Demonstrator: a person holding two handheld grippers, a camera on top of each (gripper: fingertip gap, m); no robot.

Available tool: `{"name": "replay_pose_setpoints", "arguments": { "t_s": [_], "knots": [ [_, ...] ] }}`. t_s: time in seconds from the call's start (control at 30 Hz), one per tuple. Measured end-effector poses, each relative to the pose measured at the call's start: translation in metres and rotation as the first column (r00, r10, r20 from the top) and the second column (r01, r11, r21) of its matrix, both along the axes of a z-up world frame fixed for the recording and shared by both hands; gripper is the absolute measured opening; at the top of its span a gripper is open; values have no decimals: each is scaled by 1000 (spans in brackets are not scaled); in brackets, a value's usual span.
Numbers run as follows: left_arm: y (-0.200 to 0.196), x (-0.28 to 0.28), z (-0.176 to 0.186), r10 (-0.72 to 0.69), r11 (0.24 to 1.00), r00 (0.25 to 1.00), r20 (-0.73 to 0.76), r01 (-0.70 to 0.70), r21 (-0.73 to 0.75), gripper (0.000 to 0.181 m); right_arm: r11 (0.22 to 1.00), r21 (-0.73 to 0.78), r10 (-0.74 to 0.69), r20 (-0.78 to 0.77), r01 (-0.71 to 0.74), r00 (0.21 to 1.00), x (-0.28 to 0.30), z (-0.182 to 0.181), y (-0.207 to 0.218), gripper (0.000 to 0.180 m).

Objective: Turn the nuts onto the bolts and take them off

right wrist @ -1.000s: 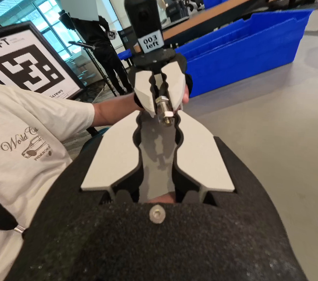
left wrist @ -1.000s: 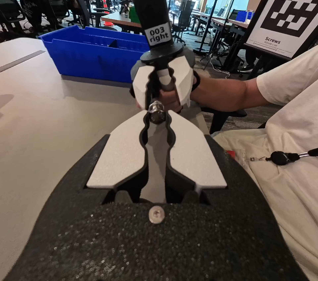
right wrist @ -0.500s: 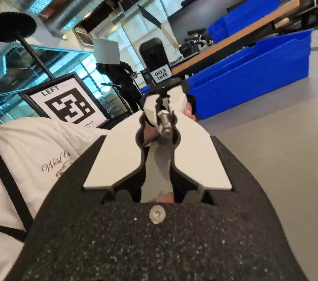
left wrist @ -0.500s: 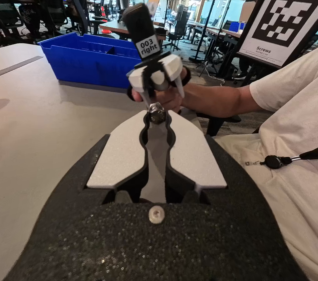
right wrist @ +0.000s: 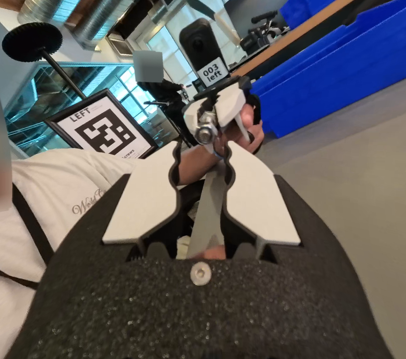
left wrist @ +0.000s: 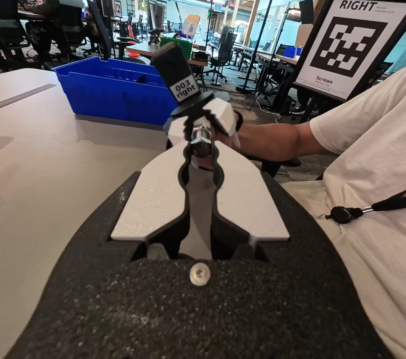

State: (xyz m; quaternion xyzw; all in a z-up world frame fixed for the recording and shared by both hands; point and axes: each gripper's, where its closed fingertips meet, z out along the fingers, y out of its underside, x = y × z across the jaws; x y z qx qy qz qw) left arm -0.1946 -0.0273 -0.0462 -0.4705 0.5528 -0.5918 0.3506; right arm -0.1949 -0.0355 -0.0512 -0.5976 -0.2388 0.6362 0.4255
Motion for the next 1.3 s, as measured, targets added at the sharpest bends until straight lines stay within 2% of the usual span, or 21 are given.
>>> {"name": "replay_pose_setpoints", "arguments": {
  "t_s": [0.2,0.33,0.4,0.47,0.5,0.57,0.67,0.77,0.83,0.87,0.93,1.03,1.13,1.2,1.3],
  "knots": [
    [0,3,-8,18,999,999,-39,-16,39,17,983,141,-128,44,120,991,13,23,4,35],
    [-1,3,-7,9,1000,1000,-30,-8,27,17,978,169,-161,212,126,964,10,-7,6,36],
    [0,3,-7,11,1000,999,-31,-10,28,17,987,144,-95,192,67,977,-1,-8,0,37],
    [0,2,-7,10,1000,999,-31,-9,29,17,978,180,-129,124,105,984,1,10,2,40],
    [0,2,-7,17,999,999,-34,-16,33,17,971,208,-140,88,119,986,5,21,2,31],
    [2,2,-9,28,999,999,-40,-26,47,17,963,226,-162,49,148,986,16,35,2,30],
    [1,2,-6,18,999,999,-27,-17,31,17,974,177,-161,105,140,981,18,15,5,33],
    [0,3,-8,16,999,999,-35,-15,36,17,992,102,-87,131,74,988,3,-5,3,36],
    [0,3,-9,20,999,999,-39,-18,42,17,985,147,-110,94,95,990,2,10,3,39],
    [1,3,-9,27,999,999,-40,-25,45,17,977,186,-122,64,108,991,6,23,1,32],
    [3,2,-9,31,999,999,-39,-29,44,17,967,209,-154,29,145,988,16,38,2,32],
    [3,2,-6,26,999,999,-26,-25,33,17,973,174,-169,97,151,981,20,17,7,32],
    [3,2,-6,29,999,999,-29,-28,38,17,993,94,-85,128,73,988,3,-7,4,35],
    [2,2,-7,26,999,999,-30,-25,39,17,984,145,-114,99,99,988,1,9,5,40],
    [4,1,-7,38,998,999,-34,-36,49,17,971,200,-147,58,133,987,14,33,4,33]
  ]
}}
